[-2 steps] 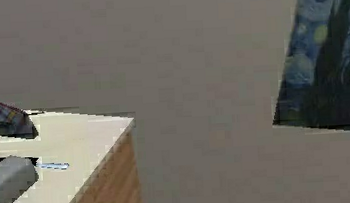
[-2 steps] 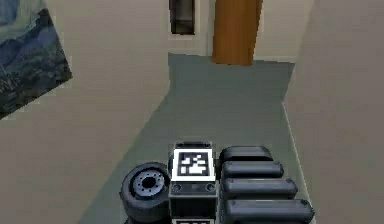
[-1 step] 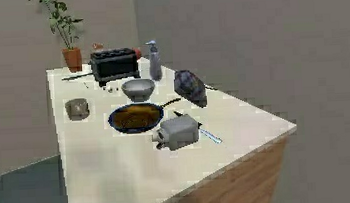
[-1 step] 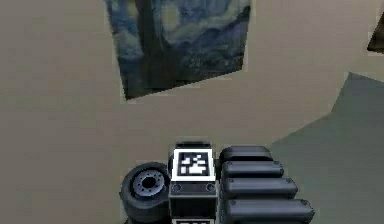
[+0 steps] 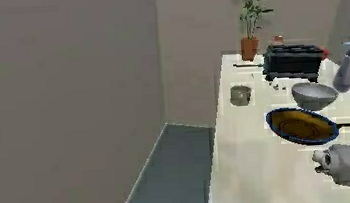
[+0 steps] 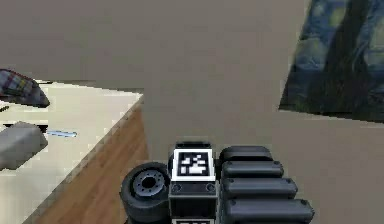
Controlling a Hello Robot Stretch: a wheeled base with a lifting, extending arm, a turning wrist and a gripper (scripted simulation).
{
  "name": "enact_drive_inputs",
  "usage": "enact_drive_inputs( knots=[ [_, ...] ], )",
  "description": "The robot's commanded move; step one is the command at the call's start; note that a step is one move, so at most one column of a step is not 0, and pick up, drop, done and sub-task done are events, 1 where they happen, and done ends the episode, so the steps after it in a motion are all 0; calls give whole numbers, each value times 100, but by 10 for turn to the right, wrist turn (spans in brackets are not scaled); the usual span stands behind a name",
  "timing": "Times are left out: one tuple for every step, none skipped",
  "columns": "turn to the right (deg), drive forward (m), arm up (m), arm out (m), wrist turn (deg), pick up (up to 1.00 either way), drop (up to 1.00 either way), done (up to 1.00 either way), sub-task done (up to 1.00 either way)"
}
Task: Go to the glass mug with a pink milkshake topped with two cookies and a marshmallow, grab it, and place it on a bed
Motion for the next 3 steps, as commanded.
enact_drive_inputs(
  knots=[
    [-360,0,0,0,0,0,0,0,0],
    [0,0,0,40,0,0,0,0,0],
    [0,0,0,0,450,0,0,0,0]
  ],
)
